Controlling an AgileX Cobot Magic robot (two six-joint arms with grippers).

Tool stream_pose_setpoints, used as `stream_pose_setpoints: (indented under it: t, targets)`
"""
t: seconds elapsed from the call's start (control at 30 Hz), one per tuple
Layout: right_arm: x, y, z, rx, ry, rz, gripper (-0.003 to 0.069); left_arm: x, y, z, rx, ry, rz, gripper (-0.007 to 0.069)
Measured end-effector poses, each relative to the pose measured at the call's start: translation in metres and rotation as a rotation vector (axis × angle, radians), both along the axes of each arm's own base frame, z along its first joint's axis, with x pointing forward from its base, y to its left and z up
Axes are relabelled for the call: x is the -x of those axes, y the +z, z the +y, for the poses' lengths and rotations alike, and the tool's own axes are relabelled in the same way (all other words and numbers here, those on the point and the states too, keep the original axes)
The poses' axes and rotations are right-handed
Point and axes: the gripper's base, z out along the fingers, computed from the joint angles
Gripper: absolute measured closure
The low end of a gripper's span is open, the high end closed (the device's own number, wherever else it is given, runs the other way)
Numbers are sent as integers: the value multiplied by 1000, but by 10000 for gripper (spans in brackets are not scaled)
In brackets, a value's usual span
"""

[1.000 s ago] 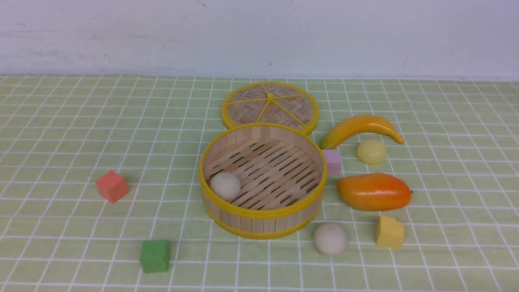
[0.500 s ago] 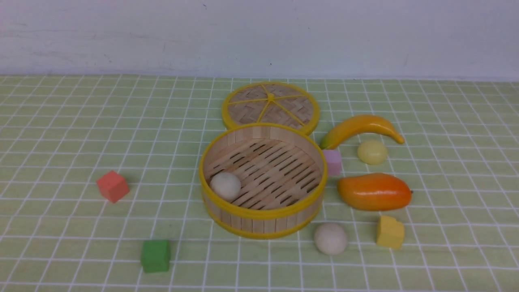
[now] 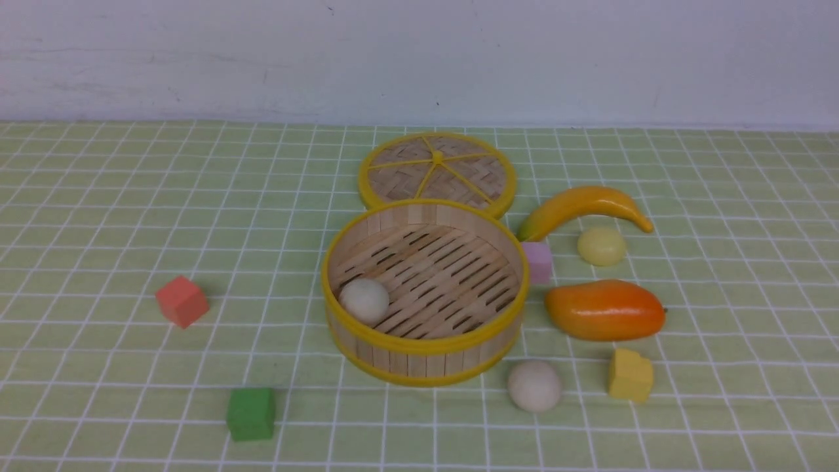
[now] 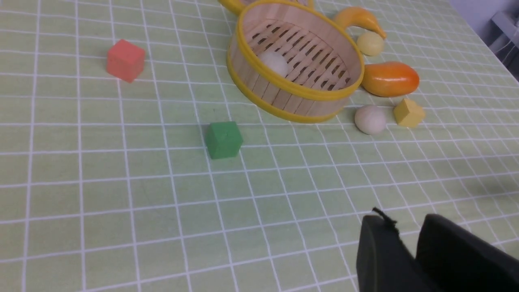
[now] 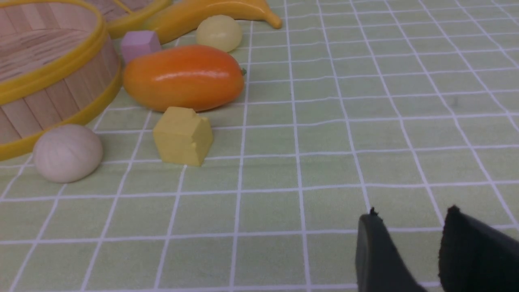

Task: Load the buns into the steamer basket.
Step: Use the right arm to grab a steamed stuffed bun

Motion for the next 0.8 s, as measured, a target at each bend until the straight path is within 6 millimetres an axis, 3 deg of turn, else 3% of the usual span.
stream_pose_setpoints:
  t: [0.33, 0.57, 0.67, 0.73, 0.8]
  targets:
    - [0, 0, 0, 0, 0, 0, 418, -8, 2, 5, -33, 69, -79, 480]
    - [0, 0, 0, 0, 0, 0, 418, -47, -7, -12, 38, 163, -377, 477]
    - [0, 0, 0, 0, 0, 0, 418, -67, -28, -16, 27, 325, -489, 472]
    - [0, 0, 0, 0, 0, 0, 418, -71, -37, -15, 18, 356, -500, 470]
    - [0, 0, 0, 0, 0, 0, 418, -76, -58, -15, -5, 394, -498, 469]
